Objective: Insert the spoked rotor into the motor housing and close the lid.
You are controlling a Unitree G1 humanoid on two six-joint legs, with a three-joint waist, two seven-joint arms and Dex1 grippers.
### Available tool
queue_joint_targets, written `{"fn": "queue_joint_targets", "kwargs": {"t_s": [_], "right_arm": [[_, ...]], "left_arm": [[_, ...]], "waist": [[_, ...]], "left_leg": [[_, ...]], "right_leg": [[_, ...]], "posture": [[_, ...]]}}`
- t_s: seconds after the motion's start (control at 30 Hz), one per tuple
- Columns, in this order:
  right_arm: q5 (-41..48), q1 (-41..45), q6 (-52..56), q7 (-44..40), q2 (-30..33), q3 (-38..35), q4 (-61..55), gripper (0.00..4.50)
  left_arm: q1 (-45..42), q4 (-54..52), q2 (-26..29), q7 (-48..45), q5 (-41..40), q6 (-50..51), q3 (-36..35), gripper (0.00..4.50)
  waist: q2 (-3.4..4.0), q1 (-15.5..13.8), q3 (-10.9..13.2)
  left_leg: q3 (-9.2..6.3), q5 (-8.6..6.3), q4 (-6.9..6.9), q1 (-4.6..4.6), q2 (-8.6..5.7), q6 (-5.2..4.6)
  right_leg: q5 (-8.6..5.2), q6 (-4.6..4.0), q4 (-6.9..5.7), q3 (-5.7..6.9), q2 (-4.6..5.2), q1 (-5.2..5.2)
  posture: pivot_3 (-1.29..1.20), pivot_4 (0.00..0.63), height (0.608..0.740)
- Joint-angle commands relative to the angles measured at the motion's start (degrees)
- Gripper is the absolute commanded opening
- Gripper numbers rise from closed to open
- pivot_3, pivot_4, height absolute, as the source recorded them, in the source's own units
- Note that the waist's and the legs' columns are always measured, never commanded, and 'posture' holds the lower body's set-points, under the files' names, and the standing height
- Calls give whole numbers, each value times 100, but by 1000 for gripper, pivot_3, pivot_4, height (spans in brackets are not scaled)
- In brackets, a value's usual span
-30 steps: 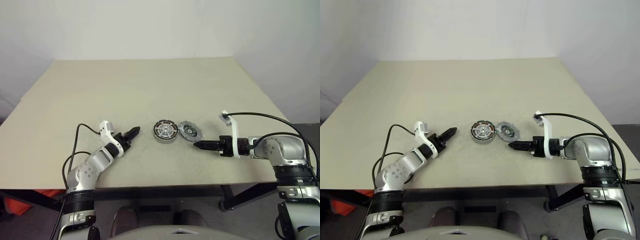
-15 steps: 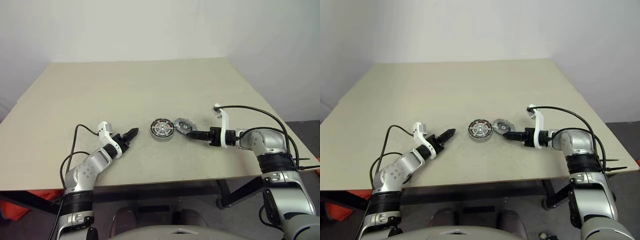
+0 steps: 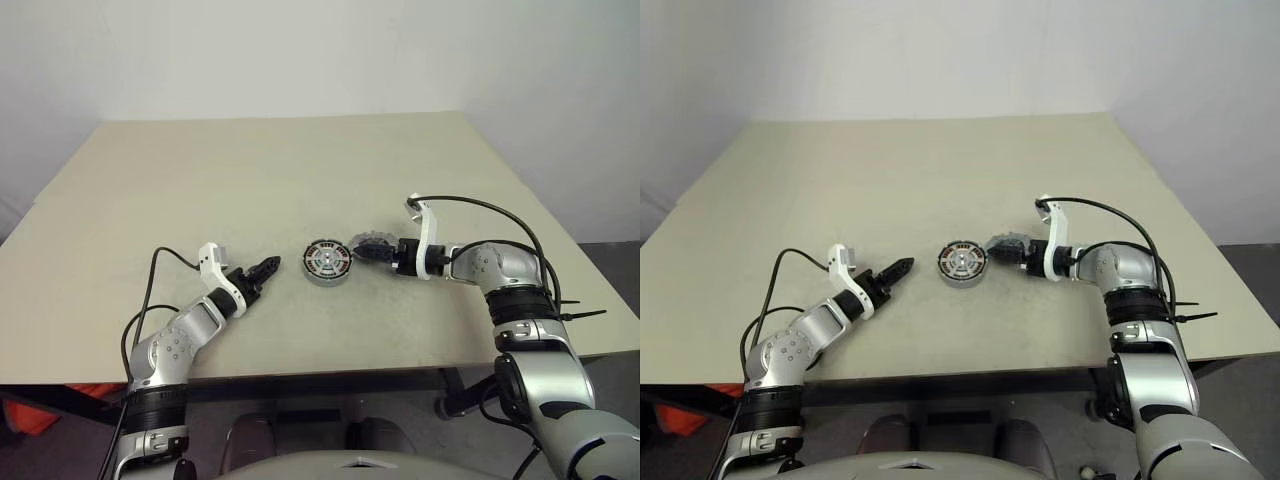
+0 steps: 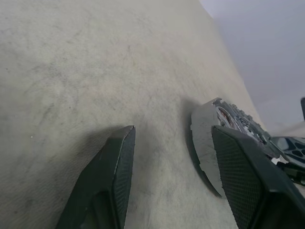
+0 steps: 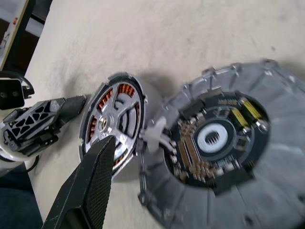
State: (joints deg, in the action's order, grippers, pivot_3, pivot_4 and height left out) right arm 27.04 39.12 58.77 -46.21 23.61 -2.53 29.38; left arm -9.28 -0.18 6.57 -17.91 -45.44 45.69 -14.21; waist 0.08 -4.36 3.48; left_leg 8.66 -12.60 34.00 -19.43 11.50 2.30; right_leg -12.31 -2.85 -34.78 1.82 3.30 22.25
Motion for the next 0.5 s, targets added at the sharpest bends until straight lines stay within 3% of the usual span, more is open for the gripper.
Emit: {"fn": "queue_joint_targets", "kwargs": {"t_s": [0.03, 0.5], "right_arm": [[50, 221, -139, -133, -89, -10, -93, 4166], [587, 321, 127, -633, -257, -27, -1282, 4166]], "left_arm": [[55, -17, -17, 59, 60, 54, 59, 2733], [85, -27, -24, 84, 102, 66, 64, 2733]], "waist": [[2, -2, 0], [5, -19, 2]], "left_leg": [[0, 0, -1, -14, 0, 0], [0, 0, -3, -26, 1, 1]], "right_leg": [[0, 0, 0, 0, 0, 5], [0, 0, 0, 0, 0, 14]], "posture": [[0, 0, 740], [0, 0, 740]]}}
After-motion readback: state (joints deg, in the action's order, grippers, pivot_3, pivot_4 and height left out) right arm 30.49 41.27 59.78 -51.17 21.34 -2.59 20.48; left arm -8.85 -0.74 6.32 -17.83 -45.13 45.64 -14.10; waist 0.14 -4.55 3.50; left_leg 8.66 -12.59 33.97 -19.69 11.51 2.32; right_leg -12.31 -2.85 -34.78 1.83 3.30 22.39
